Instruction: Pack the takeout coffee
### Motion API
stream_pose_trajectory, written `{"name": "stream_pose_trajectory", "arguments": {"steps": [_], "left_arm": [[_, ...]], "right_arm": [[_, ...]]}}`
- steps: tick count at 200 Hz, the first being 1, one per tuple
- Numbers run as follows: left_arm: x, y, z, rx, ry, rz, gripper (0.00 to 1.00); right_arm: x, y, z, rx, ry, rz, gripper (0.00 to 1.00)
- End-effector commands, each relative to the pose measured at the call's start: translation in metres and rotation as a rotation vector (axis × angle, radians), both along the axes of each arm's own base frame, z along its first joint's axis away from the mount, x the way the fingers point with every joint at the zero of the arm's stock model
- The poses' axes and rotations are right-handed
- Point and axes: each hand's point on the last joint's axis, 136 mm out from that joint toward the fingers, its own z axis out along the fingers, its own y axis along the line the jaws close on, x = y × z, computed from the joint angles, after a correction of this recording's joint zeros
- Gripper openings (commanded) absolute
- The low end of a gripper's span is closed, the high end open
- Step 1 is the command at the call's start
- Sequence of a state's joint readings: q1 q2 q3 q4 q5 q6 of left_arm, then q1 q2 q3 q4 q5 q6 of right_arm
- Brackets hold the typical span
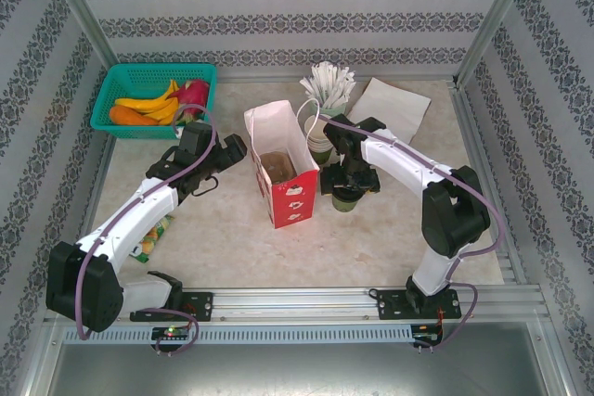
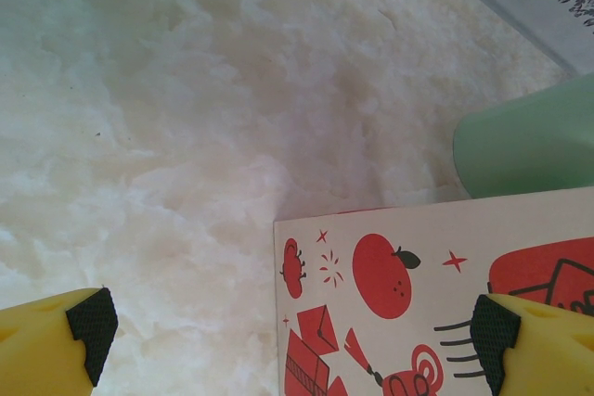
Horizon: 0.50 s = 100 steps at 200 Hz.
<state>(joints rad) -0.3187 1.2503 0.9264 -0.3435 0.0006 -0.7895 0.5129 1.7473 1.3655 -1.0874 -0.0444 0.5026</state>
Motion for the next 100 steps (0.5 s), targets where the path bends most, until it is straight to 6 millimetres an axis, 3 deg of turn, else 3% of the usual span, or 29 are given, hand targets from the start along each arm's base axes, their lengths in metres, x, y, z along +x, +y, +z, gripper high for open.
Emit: {"name": "stream_pose_trajectory", "arguments": {"steps": [1,100], "left_arm": [[-0.0004,0.0024,-0.0063,-0.006,0.016,0.009,0.99],[0.0004,0.0015,-0.0035,-0.012,0.009,0.006,0.99]], "right_arm": [[-0.0041,-0.0005,-0.0006,0.007,0.008,-0.009,0.95],[-0.0046,-0.0049,0.0077,-0.009,-0.006,-0.012,0.96]]}}
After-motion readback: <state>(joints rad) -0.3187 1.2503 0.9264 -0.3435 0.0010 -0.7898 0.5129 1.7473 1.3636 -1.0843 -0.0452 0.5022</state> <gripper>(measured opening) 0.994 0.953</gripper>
